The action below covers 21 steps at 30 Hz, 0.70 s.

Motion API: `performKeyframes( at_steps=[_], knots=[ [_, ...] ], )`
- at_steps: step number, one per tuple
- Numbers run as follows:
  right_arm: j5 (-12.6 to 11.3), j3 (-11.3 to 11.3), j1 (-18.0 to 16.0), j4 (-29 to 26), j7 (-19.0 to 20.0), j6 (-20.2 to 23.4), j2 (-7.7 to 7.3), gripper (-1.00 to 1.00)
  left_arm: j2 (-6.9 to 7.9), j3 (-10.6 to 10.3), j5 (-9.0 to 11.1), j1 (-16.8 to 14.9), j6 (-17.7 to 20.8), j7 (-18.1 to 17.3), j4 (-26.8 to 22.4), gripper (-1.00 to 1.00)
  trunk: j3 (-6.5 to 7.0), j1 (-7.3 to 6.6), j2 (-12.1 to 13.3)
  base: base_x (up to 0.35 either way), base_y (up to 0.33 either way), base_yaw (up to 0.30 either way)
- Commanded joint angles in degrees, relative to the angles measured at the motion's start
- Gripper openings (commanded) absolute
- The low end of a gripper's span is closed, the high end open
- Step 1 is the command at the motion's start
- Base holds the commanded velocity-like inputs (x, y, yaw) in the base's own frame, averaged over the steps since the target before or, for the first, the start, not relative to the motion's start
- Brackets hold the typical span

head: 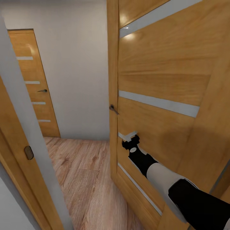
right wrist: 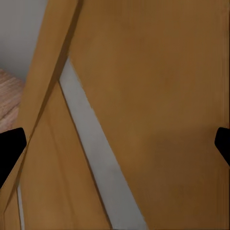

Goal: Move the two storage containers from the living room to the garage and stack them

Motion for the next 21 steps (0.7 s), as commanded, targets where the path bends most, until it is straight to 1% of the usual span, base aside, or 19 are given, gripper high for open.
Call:
performKeyframes(
  at_steps=[1,6,9,13,21],
  knots=[
    [0.55,0.23,-0.38,-0.34,-0.70,0.42,0.00,1.00,0.00,0.02,0.31,0.01,-0.12,0.05,-0.04,1.00,-0.05,0.00,-0.03,0.000,0.000,0.000],
    [-0.76,0.37,-1.77,-1.00,-0.81,0.57,0.00,1.00,0.00,0.02,0.31,0.01,-0.12,0.12,-0.05,1.00,-0.05,0.00,-0.03,0.002,0.000,0.000],
    [-1.44,0.41,-2.61,-0.80,-0.95,0.62,0.00,1.00,0.00,0.02,0.31,0.01,-0.11,0.10,-0.03,1.00,-0.05,0.00,-0.03,0.101,0.000,0.000],
    [-1.68,0.47,-3.67,-0.73,-1.27,0.65,0.00,1.00,0.00,0.01,0.31,0.01,-0.05,0.07,-0.03,1.00,-0.05,0.00,-0.03,0.258,0.000,0.000],
    [-0.55,0.48,-3.66,-0.71,-2.29,0.74,0.00,1.00,0.00,-0.01,0.31,0.01,-0.04,0.09,-0.02,1.00,-0.05,0.00,-0.03,0.312,0.000,0.000]
  ],
)
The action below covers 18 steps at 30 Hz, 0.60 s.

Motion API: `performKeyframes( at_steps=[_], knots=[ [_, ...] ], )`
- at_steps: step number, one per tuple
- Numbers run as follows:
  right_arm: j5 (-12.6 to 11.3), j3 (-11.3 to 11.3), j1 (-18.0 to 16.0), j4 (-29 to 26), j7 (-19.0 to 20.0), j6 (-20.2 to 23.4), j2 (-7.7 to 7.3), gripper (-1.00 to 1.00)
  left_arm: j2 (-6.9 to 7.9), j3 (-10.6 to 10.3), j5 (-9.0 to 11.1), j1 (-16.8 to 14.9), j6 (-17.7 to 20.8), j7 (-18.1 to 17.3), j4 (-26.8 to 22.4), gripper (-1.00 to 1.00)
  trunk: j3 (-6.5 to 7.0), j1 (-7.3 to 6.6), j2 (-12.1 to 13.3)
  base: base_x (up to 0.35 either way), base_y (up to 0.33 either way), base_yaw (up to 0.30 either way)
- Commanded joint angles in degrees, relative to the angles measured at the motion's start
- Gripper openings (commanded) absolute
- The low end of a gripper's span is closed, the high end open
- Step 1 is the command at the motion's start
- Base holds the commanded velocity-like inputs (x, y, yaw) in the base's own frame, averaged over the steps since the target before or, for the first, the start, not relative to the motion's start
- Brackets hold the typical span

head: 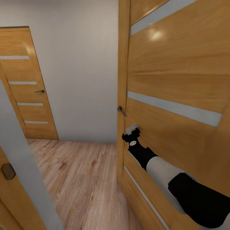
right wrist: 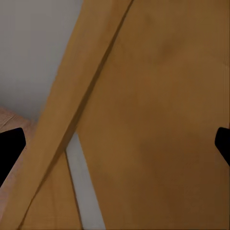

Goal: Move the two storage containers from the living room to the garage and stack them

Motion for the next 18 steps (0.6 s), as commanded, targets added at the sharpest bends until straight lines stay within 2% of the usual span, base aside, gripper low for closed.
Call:
performKeyframes(
  at_steps=[1,10,18],
  knots=[
    [0.46,0.13,-0.08,0.01,-0.70,0.44,0.00,1.00,0.00,0.00,0.31,0.00,-0.12,0.03,-0.03,1.00,-0.06,0.03,-0.02,0.319,0.000,0.000],
    [2.47,0.05,-0.08,0.87,-1.59,0.32,0.00,1.00,0.00,0.01,0.31,0.00,-0.12,0.04,-0.03,1.00,-0.06,0.03,-0.02,0.320,0.000,0.000],
    [2.20,0.03,-0.08,4.61,-1.59,-0.70,0.00,1.00,0.00,0.02,0.31,0.00,-0.12,0.07,-0.03,1.00,-0.06,0.03,-0.02,0.320,0.000,0.000]
  ],
)
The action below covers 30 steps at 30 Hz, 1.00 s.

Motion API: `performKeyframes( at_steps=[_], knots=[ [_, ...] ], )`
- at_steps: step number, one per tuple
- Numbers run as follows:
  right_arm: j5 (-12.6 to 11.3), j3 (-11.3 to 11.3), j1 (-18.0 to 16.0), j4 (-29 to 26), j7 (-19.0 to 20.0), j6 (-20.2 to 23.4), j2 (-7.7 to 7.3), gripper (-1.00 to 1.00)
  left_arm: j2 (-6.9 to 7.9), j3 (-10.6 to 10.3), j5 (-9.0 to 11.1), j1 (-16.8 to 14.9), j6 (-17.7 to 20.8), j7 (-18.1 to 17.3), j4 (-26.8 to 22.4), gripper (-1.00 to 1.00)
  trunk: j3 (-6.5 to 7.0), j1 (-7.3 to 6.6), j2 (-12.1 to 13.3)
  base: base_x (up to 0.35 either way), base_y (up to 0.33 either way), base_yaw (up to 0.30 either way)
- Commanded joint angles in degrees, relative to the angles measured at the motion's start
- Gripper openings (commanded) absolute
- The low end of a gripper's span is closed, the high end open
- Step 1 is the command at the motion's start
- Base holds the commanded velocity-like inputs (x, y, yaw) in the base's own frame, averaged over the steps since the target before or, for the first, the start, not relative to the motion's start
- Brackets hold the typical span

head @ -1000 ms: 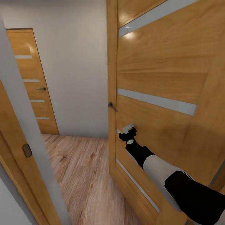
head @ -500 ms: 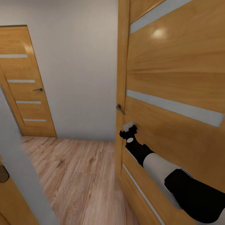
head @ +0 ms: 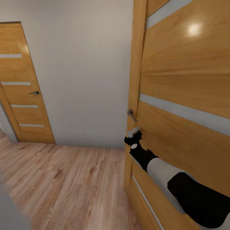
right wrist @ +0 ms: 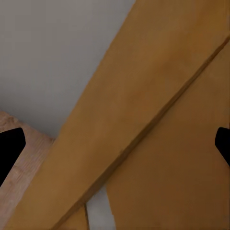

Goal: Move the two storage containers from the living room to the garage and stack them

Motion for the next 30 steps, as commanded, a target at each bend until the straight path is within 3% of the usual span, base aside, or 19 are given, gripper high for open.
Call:
performKeyframes(
  at_steps=[1,8,15,30],
  knots=[
    [0.30,-0.16,-0.05,0.84,-0.40,0.03,0.00,1.00,0.00,0.02,0.31,0.00,-0.11,0.04,-0.03,1.00,-0.06,0.03,-0.02,0.320,0.000,0.000],
    [0.18,-0.24,-0.05,7.40,-0.40,-4.32,0.00,1.00,0.00,0.01,0.31,0.00,-0.15,0.05,-0.03,1.00,-0.06,0.03,-0.02,0.319,0.000,0.000],
    [0.16,-0.24,-0.05,8.11,-0.40,-4.70,0.00,1.00,0.00,0.02,0.31,0.00,-0.18,0.05,-0.03,1.00,-0.06,0.03,-0.02,0.286,0.000,0.000],
    [0.08,-0.31,-0.05,8.28,-0.47,-4.75,-0.46,1.00,0.00,0.04,0.31,0.00,-0.20,0.05,-0.03,1.00,-0.06,0.03,-0.02,0.030,0.000,0.000]
  ],
)
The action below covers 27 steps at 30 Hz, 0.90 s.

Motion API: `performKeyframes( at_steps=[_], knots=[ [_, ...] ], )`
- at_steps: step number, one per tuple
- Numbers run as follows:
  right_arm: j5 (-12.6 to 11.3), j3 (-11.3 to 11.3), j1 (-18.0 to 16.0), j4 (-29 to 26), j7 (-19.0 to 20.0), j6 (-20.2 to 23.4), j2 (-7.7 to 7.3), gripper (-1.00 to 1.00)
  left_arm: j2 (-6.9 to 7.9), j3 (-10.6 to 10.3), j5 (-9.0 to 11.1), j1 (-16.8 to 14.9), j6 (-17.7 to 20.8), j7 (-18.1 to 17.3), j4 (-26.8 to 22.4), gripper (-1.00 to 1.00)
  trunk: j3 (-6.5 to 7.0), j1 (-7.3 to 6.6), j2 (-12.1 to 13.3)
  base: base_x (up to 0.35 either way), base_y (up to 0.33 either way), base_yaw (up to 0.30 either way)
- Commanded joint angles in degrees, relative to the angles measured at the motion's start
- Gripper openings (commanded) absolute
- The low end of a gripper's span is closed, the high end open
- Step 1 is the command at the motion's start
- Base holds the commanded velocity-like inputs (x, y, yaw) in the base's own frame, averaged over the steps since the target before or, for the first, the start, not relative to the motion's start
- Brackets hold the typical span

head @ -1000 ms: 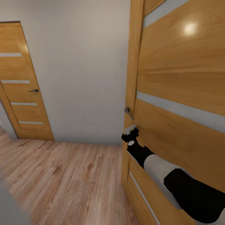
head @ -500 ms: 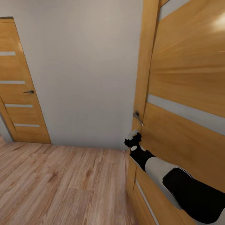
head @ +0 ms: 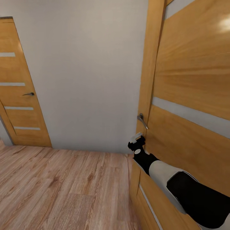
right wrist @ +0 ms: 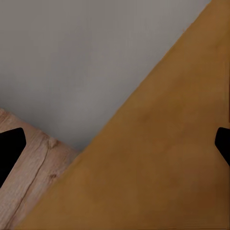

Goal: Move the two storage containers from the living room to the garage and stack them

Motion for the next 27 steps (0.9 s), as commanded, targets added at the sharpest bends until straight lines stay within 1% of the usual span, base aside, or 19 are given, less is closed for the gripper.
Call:
performKeyframes(
  at_steps=[1,3,4,5,7,10,12,17,20,21,23,27],
  knots=[
    [0.22,-1.41,-0.06,0.17,-0.42,-0.19,-0.55,1.00,0.00,0.02,0.31,0.01,-0.11,0.04,-0.04,1.00,-0.05,0.00,-0.03,0.000,0.000,0.000],
    [0.18,-1.38,-0.06,0.17,-0.39,-0.22,-1.64,1.00,0.00,0.02,0.31,0.01,-0.11,0.04,-0.03,1.00,-0.05,0.00,-0.03,0.000,0.000,0.000],
    [0.17,-1.37,-0.06,0.17,-0.39,-0.20,-1.91,1.00,0.00,0.02,0.31,0.01,-0.11,0.04,-0.03,1.00,-0.05,0.00,-0.03,0.000,0.000,0.000],
    [0.15,-1.37,-0.06,0.17,-0.37,-0.07,-2.59,1.00,0.00,0.02,0.31,0.01,-0.11,0.04,-0.03,1.00,-0.05,0.00,-0.03,0.000,0.000,0.000],
    [0.14,-1.38,-0.06,0.23,-0.37,0.08,-3.03,1.00,0.00,0.02,0.31,0.01,-0.11,0.04,-0.03,1.00,-0.05,0.00,-0.03,0.000,0.000,0.000],
    [0.13,-1.42,-0.06,0.87,-0.35,0.12,-3.32,1.00,0.00,0.02,0.31,0.01,-0.11,0.04,-0.03,1.00,-0.05,0.00,-0.03,0.000,0.000,0.000],
    [0.13,-1.50,-0.06,2.19,-0.34,0.01,-3.50,1.00,0.00,0.02,0.31,0.01,-0.11,0.04,-0.03,1.00,-0.05,0.00,-0.03,0.000,0.000,0.000],
    [0.16,-1.53,-0.06,2.63,-0.29,-0.05,-4.52,1.00,0.00,0.02,0.31,0.01,-0.11,0.04,-0.03,1.00,-0.05,0.00,-0.03,0.000,0.000,0.000],
    [0.18,-1.54,-0.06,2.69,-0.28,-0.10,-5.34,1.00,0.00,0.02,0.31,0.01,-0.11,0.04,-0.03,1.00,-0.05,0.00,-0.03,0.000,0.000,0.000],
    [0.16,-1.54,-0.06,2.71,-0.28,-0.11,-6.56,1.00,0.00,0.02,0.31,0.01,-0.11,0.04,-0.03,1.00,-0.05,0.00,-0.03,0.000,0.000,0.000],
    [0.14,-1.57,-0.06,2.71,-0.29,-0.11,-7.08,1.00,0.00,0.02,0.31,0.01,-0.11,0.04,-0.03,1.00,-0.05,0.00,-0.03,0.000,0.000,0.000],
    [0.13,-1.64,-0.06,2.72,-0.35,-0.12,-7.65,1.00,0.00,0.02,0.31,0.01,-0.11,0.04,-0.03,1.00,-0.05,0.00,-0.03,0.000,0.000,0.000]
  ],
)
